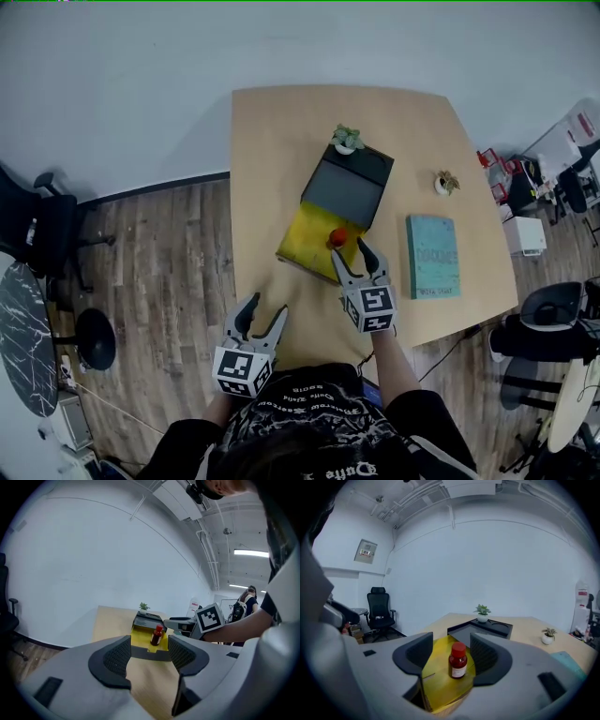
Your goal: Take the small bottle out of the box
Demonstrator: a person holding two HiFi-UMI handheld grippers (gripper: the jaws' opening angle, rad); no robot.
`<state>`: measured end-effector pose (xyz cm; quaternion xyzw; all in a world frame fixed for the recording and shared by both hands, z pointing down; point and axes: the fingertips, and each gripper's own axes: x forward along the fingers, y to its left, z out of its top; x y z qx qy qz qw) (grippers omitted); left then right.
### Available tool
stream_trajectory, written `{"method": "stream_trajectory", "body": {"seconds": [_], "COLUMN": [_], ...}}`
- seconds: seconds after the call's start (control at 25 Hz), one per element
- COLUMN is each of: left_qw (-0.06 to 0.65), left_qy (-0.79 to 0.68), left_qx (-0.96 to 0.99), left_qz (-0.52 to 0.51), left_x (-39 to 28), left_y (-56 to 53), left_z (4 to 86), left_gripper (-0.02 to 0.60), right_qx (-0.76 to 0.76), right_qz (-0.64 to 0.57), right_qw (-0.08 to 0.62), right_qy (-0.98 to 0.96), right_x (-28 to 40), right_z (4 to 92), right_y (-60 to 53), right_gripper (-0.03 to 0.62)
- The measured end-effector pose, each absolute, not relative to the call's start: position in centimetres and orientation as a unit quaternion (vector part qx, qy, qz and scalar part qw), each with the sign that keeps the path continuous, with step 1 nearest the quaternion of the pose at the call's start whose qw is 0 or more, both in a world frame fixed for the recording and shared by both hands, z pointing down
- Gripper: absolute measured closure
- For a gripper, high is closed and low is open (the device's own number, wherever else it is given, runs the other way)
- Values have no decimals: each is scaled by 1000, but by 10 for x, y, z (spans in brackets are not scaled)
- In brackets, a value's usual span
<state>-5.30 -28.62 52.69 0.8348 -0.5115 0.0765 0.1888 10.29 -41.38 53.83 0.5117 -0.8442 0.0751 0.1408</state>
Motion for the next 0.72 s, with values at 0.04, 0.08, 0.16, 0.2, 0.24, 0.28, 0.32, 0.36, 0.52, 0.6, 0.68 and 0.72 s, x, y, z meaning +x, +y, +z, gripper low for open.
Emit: {"method": "stream_trajectory", "body": {"seconds": [0.04,0.08,0.16,0.2,0.24,0.28,0.32,0.36,0.52,0.6,0.68,0.72], "left_qw": [191,192,193,193,194,194,195,195,199,200,201,201], "left_qy": [-516,-521,-529,-533,-537,-541,-545,-550,-559,-561,-563,-563], "left_qx": [831,828,822,819,816,813,810,806,798,796,794,794], "left_qz": [77,79,84,88,91,93,95,97,104,107,110,111], "left_x": [-54,-56,-60,-63,-66,-68,-71,-73,-78,-78,-77,-77], "left_y": [-287,-287,-287,-287,-287,-287,-287,-287,-290,-291,-292,-292], "left_z": [527,528,531,532,534,535,536,536,540,542,543,543], "left_gripper": [330,330,330,330,330,330,330,330,330,330,330,330], "right_qx": [508,504,500,499,498,496,494,491,482,477,477,477], "right_qz": [76,78,83,88,94,99,105,110,110,103,101,102], "right_qw": [149,156,165,169,172,177,182,186,186,184,183,183], "right_qy": [-845,-846,-846,-845,-845,-844,-844,-844,-849,-853,-854,-854], "right_x": [103,103,103,103,103,103,103,102,95,91,90,90], "right_z": [545,552,566,572,578,585,592,598,604,602,601,601], "right_y": [-419,-423,-432,-437,-441,-445,-449,-453,-465,-469,-472,-472], "right_gripper": [347,347,347,347,347,347,347,347,347,352,428,430]}}
